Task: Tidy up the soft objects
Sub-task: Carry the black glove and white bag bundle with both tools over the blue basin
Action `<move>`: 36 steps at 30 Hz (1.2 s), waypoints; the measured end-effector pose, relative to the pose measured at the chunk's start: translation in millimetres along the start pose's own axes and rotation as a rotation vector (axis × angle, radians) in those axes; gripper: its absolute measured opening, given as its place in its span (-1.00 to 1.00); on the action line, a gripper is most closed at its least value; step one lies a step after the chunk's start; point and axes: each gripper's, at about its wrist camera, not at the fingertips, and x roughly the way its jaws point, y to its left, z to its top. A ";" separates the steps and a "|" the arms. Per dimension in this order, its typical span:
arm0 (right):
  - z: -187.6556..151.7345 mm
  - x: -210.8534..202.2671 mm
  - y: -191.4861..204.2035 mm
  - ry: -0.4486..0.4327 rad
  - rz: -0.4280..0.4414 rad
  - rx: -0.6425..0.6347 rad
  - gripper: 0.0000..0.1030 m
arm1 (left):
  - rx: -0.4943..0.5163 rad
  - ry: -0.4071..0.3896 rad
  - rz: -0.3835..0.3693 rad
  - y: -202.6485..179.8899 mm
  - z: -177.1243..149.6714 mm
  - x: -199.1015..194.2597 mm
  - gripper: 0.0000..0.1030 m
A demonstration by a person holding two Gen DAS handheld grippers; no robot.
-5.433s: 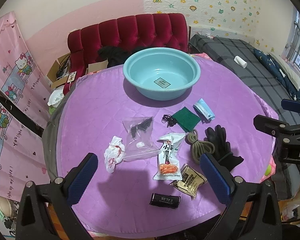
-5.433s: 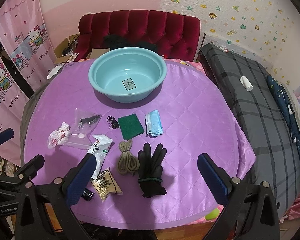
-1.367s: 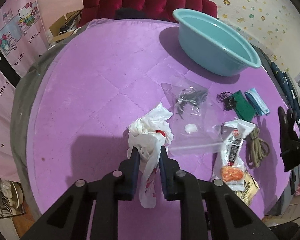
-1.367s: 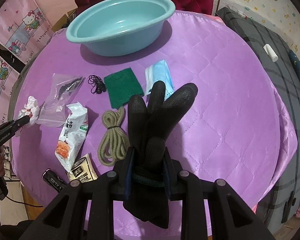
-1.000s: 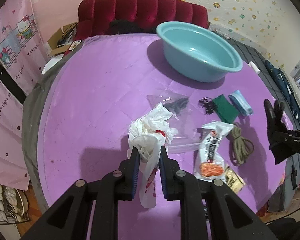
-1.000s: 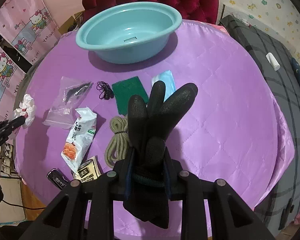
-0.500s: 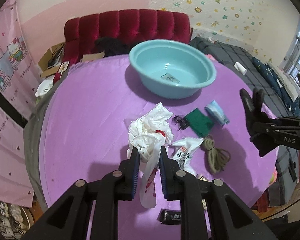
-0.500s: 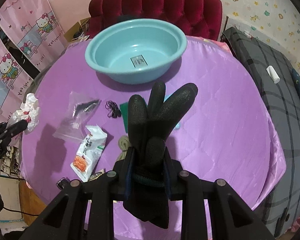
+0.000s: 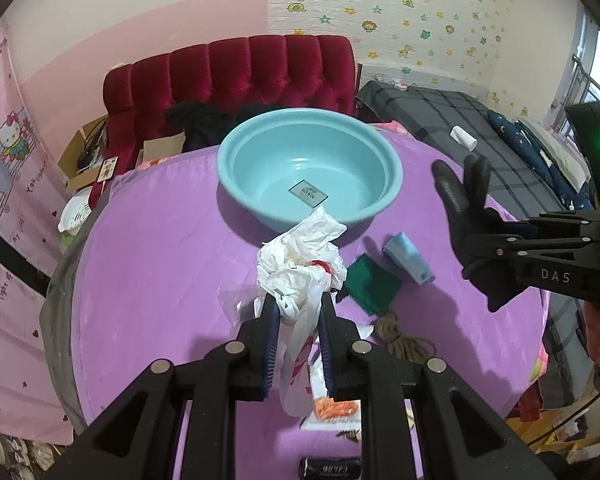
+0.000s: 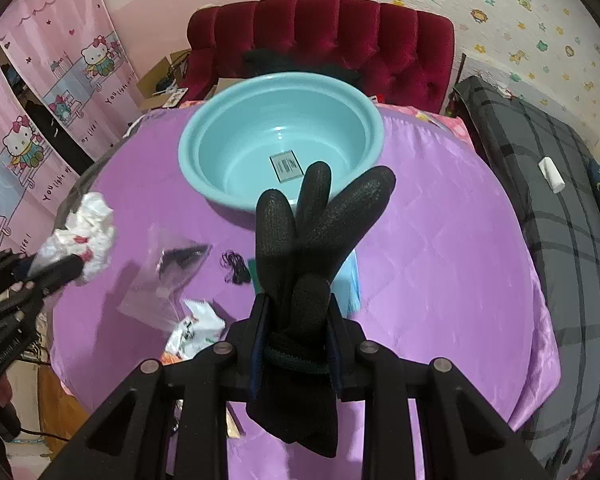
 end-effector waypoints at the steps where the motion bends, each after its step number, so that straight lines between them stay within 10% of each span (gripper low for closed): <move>1: 5.2 0.5 0.0 -0.004 0.006 -0.002 -0.48 | 0.004 -0.002 -0.003 -2.0 4.1 1.8 -0.61; 36: 144.6 92.9 -13.0 -0.038 0.107 -0.004 -0.46 | 0.019 0.013 -0.064 2.6 119.0 130.2 -0.61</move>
